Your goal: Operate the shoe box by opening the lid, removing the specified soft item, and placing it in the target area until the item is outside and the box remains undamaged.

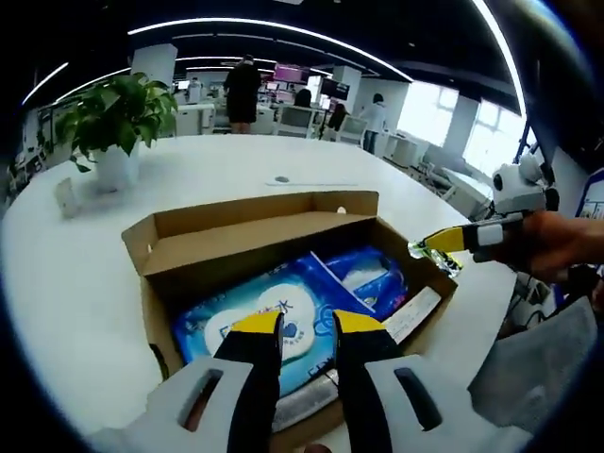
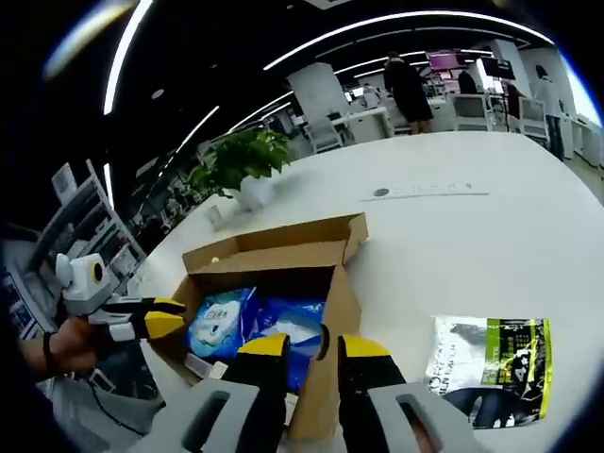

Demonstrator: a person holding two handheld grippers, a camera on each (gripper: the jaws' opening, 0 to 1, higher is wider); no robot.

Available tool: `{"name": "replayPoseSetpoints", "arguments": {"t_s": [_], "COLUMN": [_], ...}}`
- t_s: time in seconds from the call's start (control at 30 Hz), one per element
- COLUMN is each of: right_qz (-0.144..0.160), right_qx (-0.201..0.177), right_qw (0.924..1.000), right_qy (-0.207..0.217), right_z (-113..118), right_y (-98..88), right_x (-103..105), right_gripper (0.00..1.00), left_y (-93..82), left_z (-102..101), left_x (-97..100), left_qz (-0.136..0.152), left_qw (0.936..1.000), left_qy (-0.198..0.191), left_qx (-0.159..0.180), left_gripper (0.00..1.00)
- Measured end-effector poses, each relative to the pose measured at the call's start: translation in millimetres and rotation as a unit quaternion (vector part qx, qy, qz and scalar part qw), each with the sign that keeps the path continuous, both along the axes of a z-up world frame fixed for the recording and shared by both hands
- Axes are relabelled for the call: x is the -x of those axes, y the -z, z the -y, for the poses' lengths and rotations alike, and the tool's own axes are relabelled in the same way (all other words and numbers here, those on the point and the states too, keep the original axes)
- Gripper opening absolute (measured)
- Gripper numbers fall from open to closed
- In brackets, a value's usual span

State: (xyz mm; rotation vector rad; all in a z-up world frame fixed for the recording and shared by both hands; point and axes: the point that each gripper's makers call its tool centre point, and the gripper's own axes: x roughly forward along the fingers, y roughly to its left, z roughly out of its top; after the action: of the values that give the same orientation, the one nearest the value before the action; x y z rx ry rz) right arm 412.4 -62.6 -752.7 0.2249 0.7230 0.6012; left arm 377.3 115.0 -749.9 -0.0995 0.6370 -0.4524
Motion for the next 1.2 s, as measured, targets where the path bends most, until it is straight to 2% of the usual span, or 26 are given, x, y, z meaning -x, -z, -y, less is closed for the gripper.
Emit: {"name": "replayPoseSetpoints", "arguments": {"t_s": [0.53, 0.97, 1.1, 1.17, 1.2], "right_qz": [-0.012, -0.041, -0.052, -0.048, -0.035], "right_qx": [0.005, 0.015, 0.035, 0.044, 0.055], "right_qw": [0.9984, 0.9947, 0.9925, 0.9912, 0.9914], "right_qy": [-0.055, -0.093, -0.105, -0.115, -0.114], "right_z": [-69.9, -119.7, -129.6, -135.2, -134.3], "right_y": [13.9, 37.5, 48.3, 49.4, 48.8], "right_x": [-11.7, -2.7, -0.9, 0.4, -2.9], "right_gripper": [0.20, 0.24, 0.20, 0.07, 0.02], "left_y": [1.0, 2.2, 2.3, 2.4, 1.8], "left_z": [-46.6, -70.6, -73.9, -76.1, -77.7], "left_x": [6.9, 17.1, 20.2, 21.1, 21.1], "left_qz": [0.000, -0.003, -0.004, -0.004, -0.004], "left_qw": [0.9995, 0.9985, 0.9982, 0.9981, 0.9980], "left_qy": [-0.031, -0.054, -0.059, -0.061, -0.063], "left_qx": [0.000, 0.008, 0.009, 0.009, 0.010], "left_gripper": [0.21, 0.22, 0.21, 0.21, 0.21]}}
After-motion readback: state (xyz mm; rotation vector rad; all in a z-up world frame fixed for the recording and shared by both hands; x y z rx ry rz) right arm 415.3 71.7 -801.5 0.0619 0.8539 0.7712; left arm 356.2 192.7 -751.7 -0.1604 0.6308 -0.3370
